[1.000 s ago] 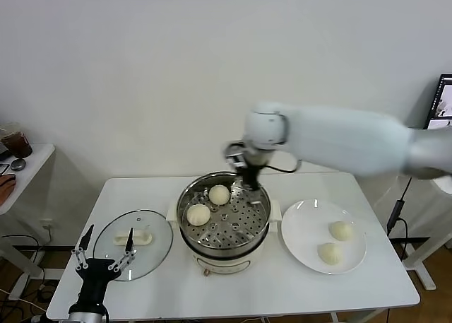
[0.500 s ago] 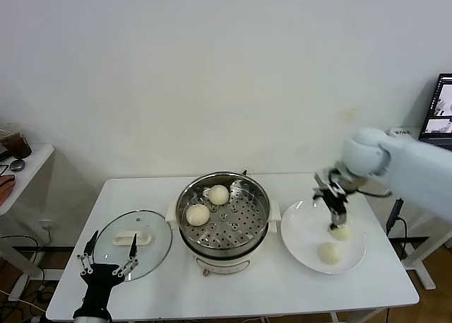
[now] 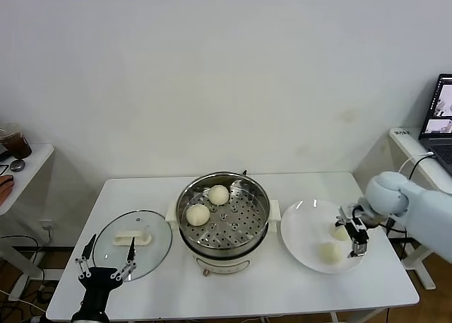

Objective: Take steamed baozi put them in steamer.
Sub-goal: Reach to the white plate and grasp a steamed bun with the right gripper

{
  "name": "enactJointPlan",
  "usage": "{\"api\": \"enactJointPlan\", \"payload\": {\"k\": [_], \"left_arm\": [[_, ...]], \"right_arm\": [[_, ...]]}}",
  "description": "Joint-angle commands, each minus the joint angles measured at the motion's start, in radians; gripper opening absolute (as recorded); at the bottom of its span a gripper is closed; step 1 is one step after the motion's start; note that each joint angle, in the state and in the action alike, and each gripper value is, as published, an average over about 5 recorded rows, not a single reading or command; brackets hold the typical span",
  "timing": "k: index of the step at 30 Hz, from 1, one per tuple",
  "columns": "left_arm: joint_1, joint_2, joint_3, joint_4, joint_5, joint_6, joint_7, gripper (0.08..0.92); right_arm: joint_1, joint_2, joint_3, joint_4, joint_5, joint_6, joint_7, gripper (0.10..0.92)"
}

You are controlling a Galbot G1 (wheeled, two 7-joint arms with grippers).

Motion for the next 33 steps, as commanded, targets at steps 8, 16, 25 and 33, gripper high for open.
{"api": "enactJointPlan", "payload": {"k": [8,16,25,33], "left_arm": [[0.005,-0.001,-0.009,-0.001,0.0,0.001,0.001,0.823],[0.004,-0.004,-0.009,0.001,-0.001,0.0,-0.001,0.823],[0.003,-0.004,-0.009,0.0,-0.002,0.001,-0.002,0.823],[0.005,-0.004,-0.009,-0.007,-0.003,0.001,-0.002,0.823]], "right_arm": [[-0.191,0.122,0.154,-0.105,-0.07,0.006,0.068,0.823],[-0.181,0.141,0.132,-0.106,-0.078,-0.02,0.047,0.77],[-0.176,0.14,0.131,-0.108,-0.092,-0.03,0.012,0.575],[-0.123,0.119,0.11,-0.094,-0.062,-0.022,-0.007,0.42]]}}
